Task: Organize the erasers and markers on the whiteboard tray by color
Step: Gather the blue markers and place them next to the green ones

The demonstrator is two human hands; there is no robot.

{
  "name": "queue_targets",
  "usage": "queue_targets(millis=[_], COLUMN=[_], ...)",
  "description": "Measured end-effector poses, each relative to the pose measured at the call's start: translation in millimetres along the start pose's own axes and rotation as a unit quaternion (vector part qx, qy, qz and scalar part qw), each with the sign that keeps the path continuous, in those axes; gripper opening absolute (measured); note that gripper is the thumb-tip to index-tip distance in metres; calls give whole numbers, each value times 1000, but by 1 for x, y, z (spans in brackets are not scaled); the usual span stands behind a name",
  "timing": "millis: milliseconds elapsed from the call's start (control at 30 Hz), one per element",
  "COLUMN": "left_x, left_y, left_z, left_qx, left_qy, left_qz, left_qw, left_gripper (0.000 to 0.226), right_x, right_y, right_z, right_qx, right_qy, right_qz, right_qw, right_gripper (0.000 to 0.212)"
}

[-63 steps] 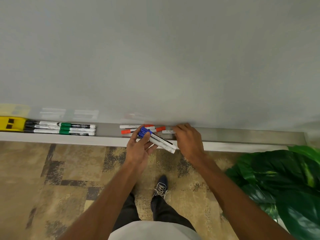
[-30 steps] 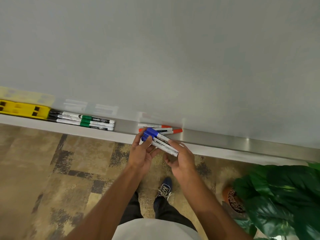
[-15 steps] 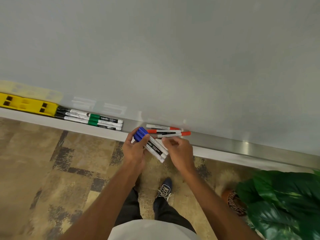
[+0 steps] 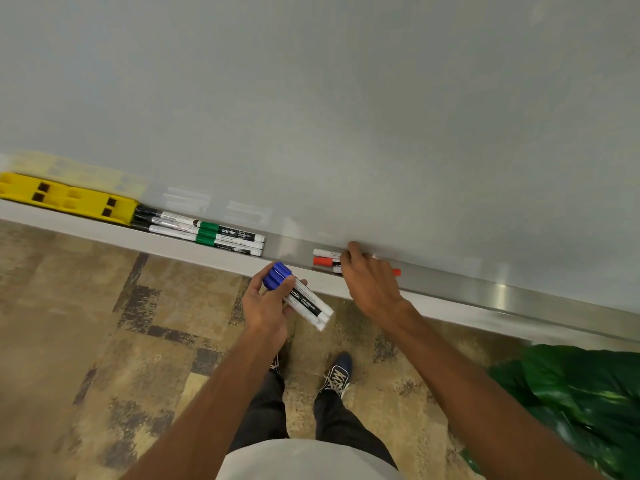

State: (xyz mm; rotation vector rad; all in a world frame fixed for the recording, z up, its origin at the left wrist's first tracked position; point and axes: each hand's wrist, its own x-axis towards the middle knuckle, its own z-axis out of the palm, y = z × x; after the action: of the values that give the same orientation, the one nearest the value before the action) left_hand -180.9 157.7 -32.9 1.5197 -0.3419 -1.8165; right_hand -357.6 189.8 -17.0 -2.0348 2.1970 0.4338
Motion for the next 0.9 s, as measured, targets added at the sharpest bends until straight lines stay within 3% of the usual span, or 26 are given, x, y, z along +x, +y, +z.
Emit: queue_targets(millis=[133,467,900], left_x=[0,-1,-3], left_y=[3,4,0], left_z=[-4,-3,0], left_qx=[3,8,15], left_qy=[-1,-1,-5], left_qz=[-4,-14,-17], left_qw=[1000,1000,1000], left_gripper=[46,47,48], right_x=[6,18,11], right_y=[-3,-1,8], right_z=[-9,-21,-23], right_qx=[-7,5,10], right_qy=[-36,-60,-59], right_qz=[-20,-39,-47], right_qw=[999,997,997], right_gripper=[29,37,27])
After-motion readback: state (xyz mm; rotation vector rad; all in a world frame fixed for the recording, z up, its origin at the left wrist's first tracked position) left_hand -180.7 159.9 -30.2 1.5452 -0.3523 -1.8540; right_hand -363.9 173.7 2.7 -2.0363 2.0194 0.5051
